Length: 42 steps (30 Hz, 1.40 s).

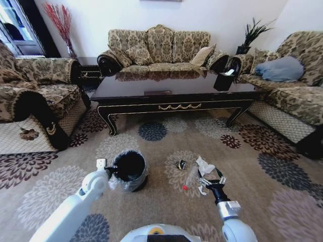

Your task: Move to the front of the table and pick up the trash from the floor, then place it into the trash bin.

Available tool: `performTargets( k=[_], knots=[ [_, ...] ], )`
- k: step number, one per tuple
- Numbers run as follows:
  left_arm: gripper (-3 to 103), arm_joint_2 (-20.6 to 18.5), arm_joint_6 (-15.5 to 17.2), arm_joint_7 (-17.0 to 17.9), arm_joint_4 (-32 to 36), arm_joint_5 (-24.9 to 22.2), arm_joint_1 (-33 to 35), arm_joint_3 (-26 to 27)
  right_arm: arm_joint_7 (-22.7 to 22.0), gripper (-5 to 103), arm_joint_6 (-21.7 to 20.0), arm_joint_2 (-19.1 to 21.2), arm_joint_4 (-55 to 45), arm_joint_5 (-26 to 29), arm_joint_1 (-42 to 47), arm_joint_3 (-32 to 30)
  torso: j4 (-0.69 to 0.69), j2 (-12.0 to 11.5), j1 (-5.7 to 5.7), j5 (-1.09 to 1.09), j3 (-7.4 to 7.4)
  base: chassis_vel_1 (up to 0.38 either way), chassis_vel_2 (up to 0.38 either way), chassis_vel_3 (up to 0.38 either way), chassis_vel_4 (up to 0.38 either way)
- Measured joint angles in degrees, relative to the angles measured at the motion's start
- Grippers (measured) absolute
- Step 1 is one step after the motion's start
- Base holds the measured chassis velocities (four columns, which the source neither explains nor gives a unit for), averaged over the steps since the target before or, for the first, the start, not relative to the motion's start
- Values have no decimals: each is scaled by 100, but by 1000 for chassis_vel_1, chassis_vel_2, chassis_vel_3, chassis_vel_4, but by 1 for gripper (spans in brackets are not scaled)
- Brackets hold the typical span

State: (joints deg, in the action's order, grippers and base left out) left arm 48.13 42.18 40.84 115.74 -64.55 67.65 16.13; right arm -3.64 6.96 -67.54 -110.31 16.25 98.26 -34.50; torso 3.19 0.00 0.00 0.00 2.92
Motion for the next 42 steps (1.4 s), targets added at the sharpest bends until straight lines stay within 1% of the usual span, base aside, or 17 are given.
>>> performTargets(
  k=[4, 5, 9, 10, 12, 14, 16, 17, 19, 24, 33, 42],
  knots=[
    [3, -85, 13, -80, 195, -160, 45, 9, 62, 100, -105, 340, 504, 428, -193, 82, 1, 0, 0, -2, 0, 0, 0, 0, 0],
    [3, -85, 13, -80, 195, -160, 45, 9, 62, 100, -105, 340, 504, 428, -193, 82, 1, 0, 0, -2, 0, 0, 0, 0, 0],
    [3, -83, 13, -106, 324, -267, 47, -114, 273, 100, -107, 664, 1162, 559, -454, 174, 2, 0, 0, 0, 0, 0, 0, 0, 0],
    [3, -83, 13, -106, 324, -267, 47, -114, 273, 100, -107, 664, 1162, 559, -454, 174, 2, 0, 0, 0, 0, 0, 0, 0, 0],
    [3, -82, 14, -106, 333, -264, 59, -163, 452, 100, -34, 764, 1615, 622, -603, 233, 1, 0, 0, -2, 0, 0, 0, 0, 0],
    [3, -82, 13, -107, 333, -249, 83, -179, 568, 100, 67, 783, 1984, 635, -725, 274, 1, 0, 0, -1, 0, 0, 0, 0, 0],
    [3, -82, 12, -107, 333, -245, 90, -180, 595, 100, 98, 778, 2111, 631, -775, 287, 2, 0, 0, 0, 0, 0, 0, 0, 0],
    [3, -77, 12, -102, 333, -230, 117, -186, 634, 100, 176, 718, 2478, 608, -921, 327, 1, 0, 0, -1, 0, 0, 0, 0, 0],
    [3, -62, 11, -91, 339, -213, 144, -193, 682, 100, 230, 639, 2789, 592, -1057, 379, 1, 0, 0, -3, 0, 0, 0, 0, 0],
    [3, -69, 5, -48, 417, -258, 166, -200, 817, 100, 329, 568, 3195, 558, -1238, 478, 1, 0, 0, 0, 0, 0, 0, 0, 0],
    [3, -97, 3, -10, 442, -299, 164, -310, 910, 100, 415, 478, 3540, 448, -1375, 545, 1, 0, 0, 0, 0, 0, 0, 0, 0],
    [3, -74, -2, 13, 431, -288, 163, -369, 978, 100, 491, 173, 3986, 110, -1574, 696, 1, 0, 0, 0, 0, 0, 0, 0, 0]
  ],
)
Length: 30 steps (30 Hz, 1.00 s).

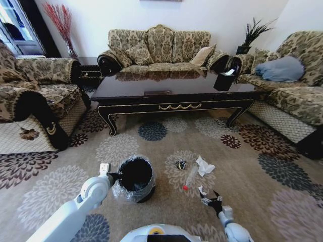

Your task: Move to the front of the table and pick up the trash from the floor, then place it into the trash bin.

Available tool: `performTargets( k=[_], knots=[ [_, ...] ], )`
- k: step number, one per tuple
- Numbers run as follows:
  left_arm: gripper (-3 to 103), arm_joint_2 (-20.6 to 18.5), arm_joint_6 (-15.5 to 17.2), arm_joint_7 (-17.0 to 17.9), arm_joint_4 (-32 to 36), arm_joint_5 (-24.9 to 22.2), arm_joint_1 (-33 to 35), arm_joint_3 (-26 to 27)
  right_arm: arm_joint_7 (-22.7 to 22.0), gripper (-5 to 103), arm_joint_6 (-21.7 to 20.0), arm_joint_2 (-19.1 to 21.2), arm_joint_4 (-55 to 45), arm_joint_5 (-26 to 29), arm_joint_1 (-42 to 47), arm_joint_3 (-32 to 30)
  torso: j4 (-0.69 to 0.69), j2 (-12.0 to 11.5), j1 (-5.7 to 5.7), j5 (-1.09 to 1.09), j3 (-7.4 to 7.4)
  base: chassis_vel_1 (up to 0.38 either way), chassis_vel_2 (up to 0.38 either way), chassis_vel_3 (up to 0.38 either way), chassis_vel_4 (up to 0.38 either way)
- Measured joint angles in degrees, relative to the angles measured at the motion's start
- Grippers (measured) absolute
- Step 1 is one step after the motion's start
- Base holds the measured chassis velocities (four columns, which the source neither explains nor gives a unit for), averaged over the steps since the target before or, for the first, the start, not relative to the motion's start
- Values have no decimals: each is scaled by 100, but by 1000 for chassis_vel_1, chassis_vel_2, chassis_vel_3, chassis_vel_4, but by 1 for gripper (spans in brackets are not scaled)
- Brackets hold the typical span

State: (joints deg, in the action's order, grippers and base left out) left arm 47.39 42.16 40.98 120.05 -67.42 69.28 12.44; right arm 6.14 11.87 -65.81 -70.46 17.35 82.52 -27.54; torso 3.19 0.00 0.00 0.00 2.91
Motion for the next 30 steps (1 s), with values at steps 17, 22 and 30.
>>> performTargets(
  k=[17, 22, 30],
  knots=[
    [3, -40, -4, -1, -47, 71, 4, 99, -70, 68, 33, -29, 406, -58, -270, 55, 0, 0, 0, 0, 0, 0, 0, 0, 0],
    [3, -63, -4, -1, -44, 59, -5, 163, -66, 46, 51, -46, 418, -98, -275, 68, 0, 0, 0, -1, 0, 0, 0, 0, 0],
    [3, -20, -4, 33, -79, 13, -4, 252, -61, 19, 78, -136, 490, -76, -312, 82, -1, 0, 0, -2, 0, 0, 0, 0, 0]
  ],
)
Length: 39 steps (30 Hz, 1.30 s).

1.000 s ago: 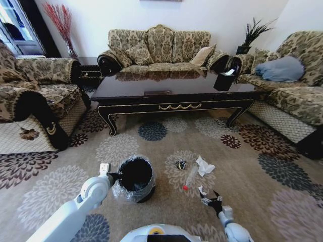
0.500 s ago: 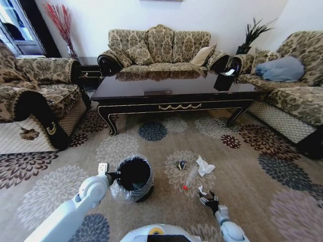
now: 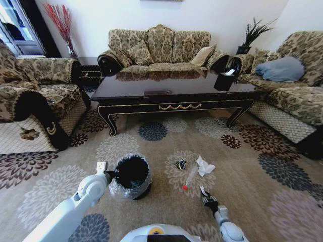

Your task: Move to the front of the table and pick up the trash from the floor, then place it into the trash bin.

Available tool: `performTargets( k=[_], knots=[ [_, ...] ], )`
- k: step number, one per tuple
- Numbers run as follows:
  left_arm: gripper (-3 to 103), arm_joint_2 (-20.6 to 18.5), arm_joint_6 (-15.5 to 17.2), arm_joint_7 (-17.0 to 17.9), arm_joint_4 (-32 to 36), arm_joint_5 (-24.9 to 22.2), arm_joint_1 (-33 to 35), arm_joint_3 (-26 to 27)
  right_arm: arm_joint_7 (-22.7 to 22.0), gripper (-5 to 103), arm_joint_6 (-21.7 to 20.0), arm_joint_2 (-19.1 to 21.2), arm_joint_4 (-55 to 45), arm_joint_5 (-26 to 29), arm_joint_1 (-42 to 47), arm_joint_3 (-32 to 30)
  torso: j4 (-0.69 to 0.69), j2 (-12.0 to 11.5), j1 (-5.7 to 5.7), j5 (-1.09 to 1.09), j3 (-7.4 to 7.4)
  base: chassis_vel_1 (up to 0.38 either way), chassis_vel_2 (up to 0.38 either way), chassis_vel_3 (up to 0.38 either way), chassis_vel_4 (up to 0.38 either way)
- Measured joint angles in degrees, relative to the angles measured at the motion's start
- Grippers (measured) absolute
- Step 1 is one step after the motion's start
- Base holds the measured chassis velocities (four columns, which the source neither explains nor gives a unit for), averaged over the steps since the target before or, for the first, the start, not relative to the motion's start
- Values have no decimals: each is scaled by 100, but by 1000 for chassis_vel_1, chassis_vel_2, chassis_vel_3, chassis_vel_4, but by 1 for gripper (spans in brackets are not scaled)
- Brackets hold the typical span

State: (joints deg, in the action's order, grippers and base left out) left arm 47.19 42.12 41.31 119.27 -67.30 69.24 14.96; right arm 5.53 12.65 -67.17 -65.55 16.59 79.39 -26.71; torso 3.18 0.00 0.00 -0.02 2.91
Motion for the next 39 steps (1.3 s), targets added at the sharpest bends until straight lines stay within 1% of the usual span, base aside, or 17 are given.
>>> performTargets(
  k=[1, 4, 5, 13, 16, 19, 20, 24, 25, 29, 30, 31, 34, 36, 37, 39],
  knots=[
    [3, 2, 0, 3, 0, -2, 0, 10, -3, 19, 0, 1, -19, 0, 11, 0, 0, 0, 0, 0, 0, 0, 0, 0, 0],
    [3, 7, 0, 6, 2, -4, 12, 10, -9, 3, -1, 31, -107, -3, 65, -18, 4, 0, 0, 3, 0, 0, 0, 0, 0],
    [3, 9, 0, 6, 6, 0, 15, -1, -9, 1, -1, 38, -137, -9, 77, -28, 4, 0, 0, 3, 0, 0, 0, 0, 0],
    [3, 16, 1, -1, 29, 48, 16, -135, -29, 0, 14, 61, -349, -16, 175, -80, 2, 0, 0, 2, 0, 0, 0, 0, 0],
    [3, -1, 2, -18, 20, 54, -21, -242, -59, 0, 35, 109, -577, -21, 260, -109, 2, 0, 0, 0, 0, 0, 0, 0, 0],
    [3, -32, 2, -25, -35, 48, -162, -441, -99, 0, 31, 278, -1070, 151, 416, -157, 1, 0, 0, 2, 0, 0, 0, 0, 0],
    [3, -32, 2, -25, -35, 48, -162, -441, -99, 0, 31, 278, -1070, 151, 416, -157, 1, 0, 0, 2, 0, 0, 0, 0, 0],
    [3, -13, 2, -77, -126, 10, -460, -838, -138, 0, -77, 551, -2034, 573, 766, -280, 2, 0, 0, 3, 0, 0, 0, 0, 0],
    [3, -13, 2, -77, -126, 10, -460, -838, -138, 0, -77, 551, -2034, 573, 766, -280, 2, 0, 0, 3, 0, 0, 0, 0, 0],
    [3, 57, 3, -72, -336, 11, -957, -1392, -127, 0, -175, 748, -3227, 825, 1234, -444, 1, 0, 0, 3, 0, 0, 0, 0, 0],
    [3, 74, 3, -58, -387, -12, -1085, -1506, -112, 0, -186, 774, -3465, 852, 1340, -478, 0, 0, 0, 3, 1, 0, 0, 0, 0],
    [3, 74, 3, -58, -387, -12, -1085, -1506, -112, 0, -186, 774, -3465, 852, 1340, -478, 0, 0, 0, 3, 1, 0, 0, 0, 0],
    [3, 197, 3, 97, -600, -245, -1740, -2035, -63, 0, -215, 826, -4273, 926, 1767, -604, 2, 0, 0, 1, 0, 0, 0, 0, 0],
    [3, 221, 3, 120, -624, -282, -1825, -2106, -55, 0, -216, 827, -4354, 930, 1809, -614, 2, 0, 0, 1, 1, 0, 0, 0, 0],
    [3, 305, 3, 181, -687, -382, -2094, -2343, -33, 0, -220, 828, -4589, 931, 1921, -629, 4, 0, 0, 2, 0, 0, 0, 0, 0],
    [3, 446, 2, 314, -787, -512, -2503, -2782, -32, 0, -256, 822, -5038, 906, 2105, -629, 4, 0, 0, 0, 0, 0, 0, 0, 0]
  ],
)
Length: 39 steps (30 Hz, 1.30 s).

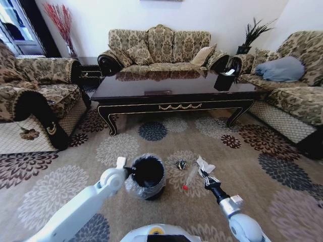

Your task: Move to the front of the table and pick up the trash from the floor, then place it into the trash bin.

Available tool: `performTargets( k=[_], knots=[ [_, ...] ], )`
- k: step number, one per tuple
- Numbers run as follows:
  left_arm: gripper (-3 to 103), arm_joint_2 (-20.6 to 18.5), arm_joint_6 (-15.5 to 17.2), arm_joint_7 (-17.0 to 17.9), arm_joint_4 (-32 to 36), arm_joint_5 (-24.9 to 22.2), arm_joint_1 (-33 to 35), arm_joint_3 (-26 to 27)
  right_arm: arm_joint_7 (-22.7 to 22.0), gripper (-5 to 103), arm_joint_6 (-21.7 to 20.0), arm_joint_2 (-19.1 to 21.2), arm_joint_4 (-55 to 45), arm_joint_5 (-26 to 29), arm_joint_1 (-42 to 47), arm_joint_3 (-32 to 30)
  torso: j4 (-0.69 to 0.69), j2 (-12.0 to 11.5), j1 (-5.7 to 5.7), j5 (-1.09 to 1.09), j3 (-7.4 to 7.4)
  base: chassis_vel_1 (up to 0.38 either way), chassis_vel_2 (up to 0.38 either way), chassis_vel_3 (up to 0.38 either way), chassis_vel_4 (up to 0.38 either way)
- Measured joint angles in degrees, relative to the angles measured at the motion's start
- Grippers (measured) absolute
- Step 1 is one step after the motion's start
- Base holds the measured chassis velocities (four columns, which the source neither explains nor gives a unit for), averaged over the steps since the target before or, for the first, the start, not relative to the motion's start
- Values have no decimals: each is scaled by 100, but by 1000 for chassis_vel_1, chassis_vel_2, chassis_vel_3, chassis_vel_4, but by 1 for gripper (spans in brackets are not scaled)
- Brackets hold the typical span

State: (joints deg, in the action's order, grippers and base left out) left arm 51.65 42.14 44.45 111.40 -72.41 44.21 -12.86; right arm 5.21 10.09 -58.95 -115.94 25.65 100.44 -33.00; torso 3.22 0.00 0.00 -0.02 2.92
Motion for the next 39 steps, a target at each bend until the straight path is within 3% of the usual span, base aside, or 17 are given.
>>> performTargets(
  k=[4, 15, 35, 39],
  knots=[
    [3, 140, -1, 96, -150, -146, -404, -502, -47, 0, -95, 20, -513, -30, 126, 76, -2, 0, 0, 2, 0, 0, 0, 0, 0],
    [3, 565, 0, 446, -206, -490, -937, -1208, -59, 0, -272, 175, -1200, -100, 262, 302, -2, 0, 0, 1, 0, 0, 0, 0, 0],
    [3, 731, 0, 623, -108, -593, -1021, -1488, 125, 0, -158, 144, -1135, -980, 653, 494, -2, 0, 0, 2, 0, 0, 0, 0, 0],
    [3, 736, 0, 634, -108, -581, -979, -1497, 329, -3, -94, 104, -1131, -1174, 772, 497, -3, 0, 0, 2, -1, 0, 0, 0, 0]
  ],
)
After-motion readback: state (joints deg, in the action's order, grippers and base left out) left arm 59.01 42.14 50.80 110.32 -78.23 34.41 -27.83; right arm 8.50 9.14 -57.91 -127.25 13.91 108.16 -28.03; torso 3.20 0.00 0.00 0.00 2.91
